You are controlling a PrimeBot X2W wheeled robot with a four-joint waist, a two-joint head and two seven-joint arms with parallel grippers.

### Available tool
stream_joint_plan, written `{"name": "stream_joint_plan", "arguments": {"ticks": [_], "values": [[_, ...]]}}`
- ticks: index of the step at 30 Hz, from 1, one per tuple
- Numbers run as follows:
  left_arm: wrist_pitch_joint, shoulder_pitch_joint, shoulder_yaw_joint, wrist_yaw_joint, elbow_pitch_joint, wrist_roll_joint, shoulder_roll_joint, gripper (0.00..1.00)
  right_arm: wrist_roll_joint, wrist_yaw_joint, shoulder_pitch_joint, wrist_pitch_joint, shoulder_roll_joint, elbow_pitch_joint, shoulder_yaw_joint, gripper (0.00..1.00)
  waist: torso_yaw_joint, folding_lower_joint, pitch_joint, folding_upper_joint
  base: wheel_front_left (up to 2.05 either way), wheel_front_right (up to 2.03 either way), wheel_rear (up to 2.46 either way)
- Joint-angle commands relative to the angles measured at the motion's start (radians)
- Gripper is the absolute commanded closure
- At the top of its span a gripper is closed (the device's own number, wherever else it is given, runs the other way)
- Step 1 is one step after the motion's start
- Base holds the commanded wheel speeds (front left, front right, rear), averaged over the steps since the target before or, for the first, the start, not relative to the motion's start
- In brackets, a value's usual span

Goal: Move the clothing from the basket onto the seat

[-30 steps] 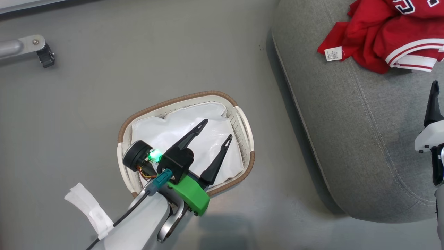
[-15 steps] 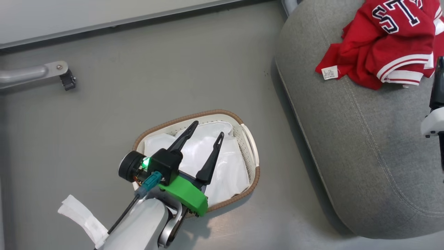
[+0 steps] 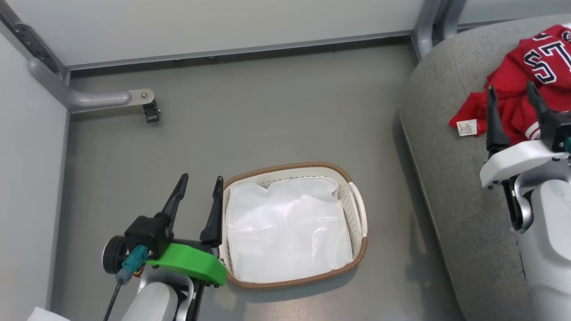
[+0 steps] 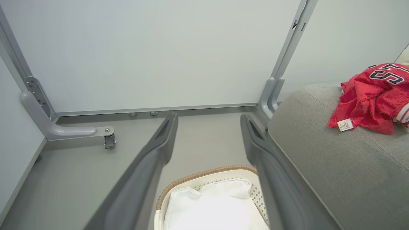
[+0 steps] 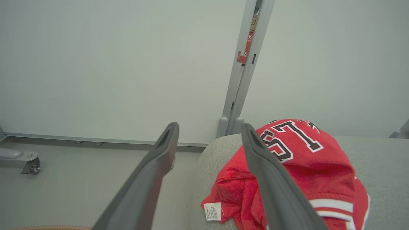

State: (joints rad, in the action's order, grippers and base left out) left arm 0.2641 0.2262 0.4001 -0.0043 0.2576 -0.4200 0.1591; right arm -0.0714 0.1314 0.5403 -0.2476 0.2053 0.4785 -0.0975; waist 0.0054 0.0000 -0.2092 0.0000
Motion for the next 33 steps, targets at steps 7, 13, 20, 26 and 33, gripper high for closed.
{"name": "stream_joint_plan", "arguments": {"ticks": [7, 13, 20, 26, 33], "values": [[0.000, -0.120, -0.151, -0.020, -0.035, 0.056, -0.051, 0.00, -0.010, -0.001, -0.081, -0.017, -0.071, 0.018, 0.052, 0.00, 0.088, 0.0000, 0.081, 0.0000, 0.00, 0.00, 0.00], [0.000, -0.182, -0.228, -0.038, -0.048, 0.102, -0.082, 0.00, -0.012, -0.001, -0.162, -0.018, -0.128, -0.035, 0.060, 0.00, 0.100, 0.0000, 0.103, 0.0000, 0.00, 0.00, 0.00], [0.000, -0.230, -0.295, -0.054, -0.063, 0.130, -0.101, 0.00, -0.025, -0.001, -0.271, -0.018, -0.152, -0.094, 0.089, 0.00, 0.097, 0.0000, 0.124, 0.0000, 0.00, 0.00, 0.00], [0.000, -0.265, -0.333, -0.067, -0.063, 0.131, -0.107, 0.00, -0.082, -0.001, -0.334, -0.018, -0.152, -0.129, 0.156, 0.00, 0.081, 0.0000, 0.136, 0.0000, 0.00, 0.00, 0.00], [0.000, -0.283, -0.346, -0.076, -0.059, 0.114, -0.109, 0.00, -0.071, -0.001, -0.355, -0.018, -0.152, -0.145, 0.164, 0.00, 0.065, 0.0000, 0.143, 0.0000, 0.00, 0.00, 0.00]]}}
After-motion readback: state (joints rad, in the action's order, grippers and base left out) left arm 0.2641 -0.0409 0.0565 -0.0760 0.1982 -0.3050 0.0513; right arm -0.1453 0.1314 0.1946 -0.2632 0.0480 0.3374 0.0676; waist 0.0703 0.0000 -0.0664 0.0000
